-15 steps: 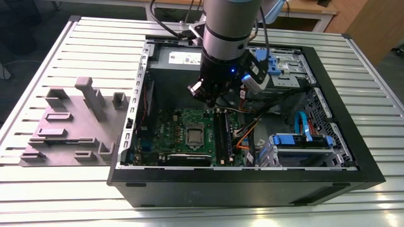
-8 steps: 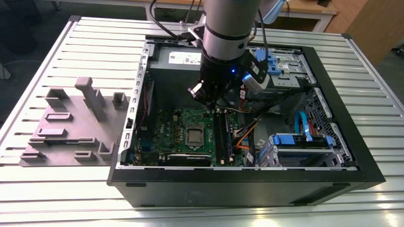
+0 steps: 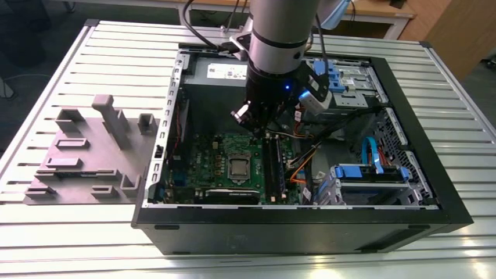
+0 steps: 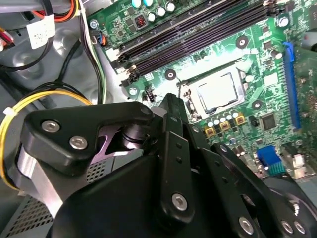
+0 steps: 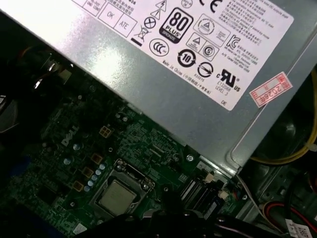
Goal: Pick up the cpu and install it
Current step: 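Install the first cpu locking lever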
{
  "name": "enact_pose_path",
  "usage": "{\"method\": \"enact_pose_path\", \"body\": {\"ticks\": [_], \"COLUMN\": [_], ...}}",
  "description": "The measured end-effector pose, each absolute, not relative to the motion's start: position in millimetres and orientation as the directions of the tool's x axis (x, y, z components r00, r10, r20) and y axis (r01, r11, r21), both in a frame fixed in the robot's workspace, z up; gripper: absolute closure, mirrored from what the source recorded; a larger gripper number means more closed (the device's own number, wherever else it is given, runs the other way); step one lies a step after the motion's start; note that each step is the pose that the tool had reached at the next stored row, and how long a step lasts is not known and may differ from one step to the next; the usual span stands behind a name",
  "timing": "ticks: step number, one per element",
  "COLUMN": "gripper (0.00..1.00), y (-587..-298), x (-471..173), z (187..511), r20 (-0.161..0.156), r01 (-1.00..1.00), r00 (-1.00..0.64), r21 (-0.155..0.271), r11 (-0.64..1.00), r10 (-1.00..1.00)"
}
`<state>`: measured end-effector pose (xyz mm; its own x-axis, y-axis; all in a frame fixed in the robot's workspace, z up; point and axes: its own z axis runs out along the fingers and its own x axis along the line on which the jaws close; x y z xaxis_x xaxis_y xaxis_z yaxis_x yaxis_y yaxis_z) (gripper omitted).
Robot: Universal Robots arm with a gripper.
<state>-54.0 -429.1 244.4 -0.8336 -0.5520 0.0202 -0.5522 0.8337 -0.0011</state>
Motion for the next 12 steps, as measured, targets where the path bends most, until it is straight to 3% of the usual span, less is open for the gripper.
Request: {"method": "enact_pose_path", "body": {"ticks": [12], "gripper": [0.9], "y": [-436.1], "x": [-54.8], "z": [244.2], "r20": [0.023], "r01": [-0.597], "r00": [-0.802], "r21": [-0.005], "r11": [0.802], "r10": [-0.597]}}
